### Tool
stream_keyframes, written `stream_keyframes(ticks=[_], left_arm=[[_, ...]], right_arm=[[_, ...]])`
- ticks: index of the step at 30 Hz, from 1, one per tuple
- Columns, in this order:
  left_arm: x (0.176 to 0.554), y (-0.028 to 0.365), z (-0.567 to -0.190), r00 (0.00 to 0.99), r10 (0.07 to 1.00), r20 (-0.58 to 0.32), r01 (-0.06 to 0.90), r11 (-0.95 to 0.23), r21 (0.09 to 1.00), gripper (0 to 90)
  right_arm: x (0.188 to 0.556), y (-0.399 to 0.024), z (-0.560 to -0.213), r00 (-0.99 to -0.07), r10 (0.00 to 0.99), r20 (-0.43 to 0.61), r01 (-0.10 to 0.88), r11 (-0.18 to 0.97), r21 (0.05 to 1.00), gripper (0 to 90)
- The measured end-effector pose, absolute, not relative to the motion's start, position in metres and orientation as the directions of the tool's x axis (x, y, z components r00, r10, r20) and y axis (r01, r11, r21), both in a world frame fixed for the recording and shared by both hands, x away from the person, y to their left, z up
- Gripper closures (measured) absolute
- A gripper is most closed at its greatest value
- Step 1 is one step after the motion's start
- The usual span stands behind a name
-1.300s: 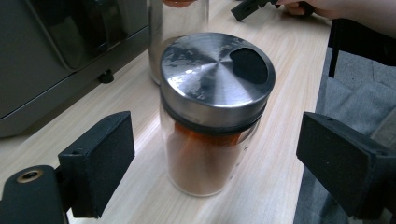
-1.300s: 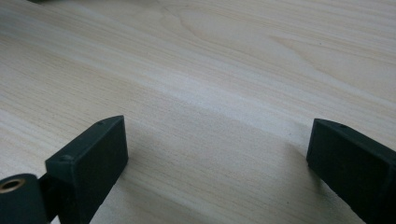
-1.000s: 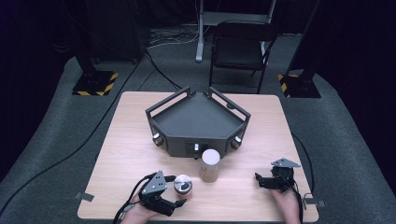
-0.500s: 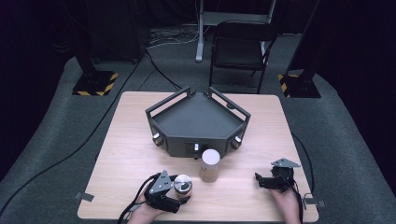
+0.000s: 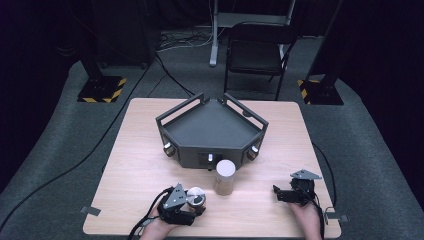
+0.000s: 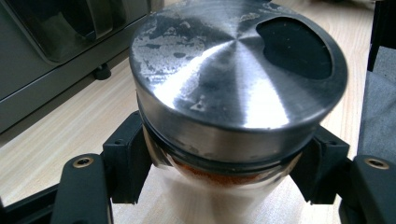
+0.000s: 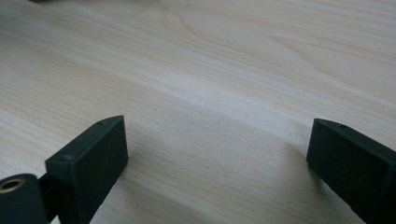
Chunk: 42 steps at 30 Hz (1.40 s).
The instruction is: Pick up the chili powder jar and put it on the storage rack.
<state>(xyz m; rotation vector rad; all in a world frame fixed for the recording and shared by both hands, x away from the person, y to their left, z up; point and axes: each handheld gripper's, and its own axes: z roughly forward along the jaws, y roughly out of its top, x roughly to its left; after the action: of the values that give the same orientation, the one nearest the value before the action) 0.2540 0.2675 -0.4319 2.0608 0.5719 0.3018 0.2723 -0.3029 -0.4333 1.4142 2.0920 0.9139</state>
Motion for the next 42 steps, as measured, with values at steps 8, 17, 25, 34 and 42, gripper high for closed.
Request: stream_keyframes(ticks=[8,17,25,34,42], left_arm=[[0.251,0.264,-0.43,0.857,0.516,0.0,0.272,-0.452,0.849,31.0],[0.251,0.266,-0.427,0.855,0.519,-0.007,0.273,-0.439,0.856,31.2],[0.251,0.275,-0.417,0.837,0.548,-0.019,0.284,-0.403,0.87,31.2],[0.254,0.279,-0.402,0.818,0.575,-0.006,0.285,-0.396,0.873,31.2],[0.259,0.28,-0.385,0.805,0.593,0.008,0.279,-0.391,0.877,31.2]], right_arm=[[0.272,-0.303,-0.433,-0.371,0.928,-0.003,0.628,0.254,0.735,4.4],[0.272,-0.303,-0.433,-0.371,0.929,-0.003,0.629,0.254,0.735,4.4],[0.272,-0.303,-0.433,-0.371,0.928,-0.003,0.628,0.254,0.735,4.4],[0.272,-0.303,-0.433,-0.371,0.929,-0.003,0.629,0.254,0.735,4.4],[0.272,-0.303,-0.433,-0.371,0.928,-0.003,0.629,0.254,0.735,4.4]])
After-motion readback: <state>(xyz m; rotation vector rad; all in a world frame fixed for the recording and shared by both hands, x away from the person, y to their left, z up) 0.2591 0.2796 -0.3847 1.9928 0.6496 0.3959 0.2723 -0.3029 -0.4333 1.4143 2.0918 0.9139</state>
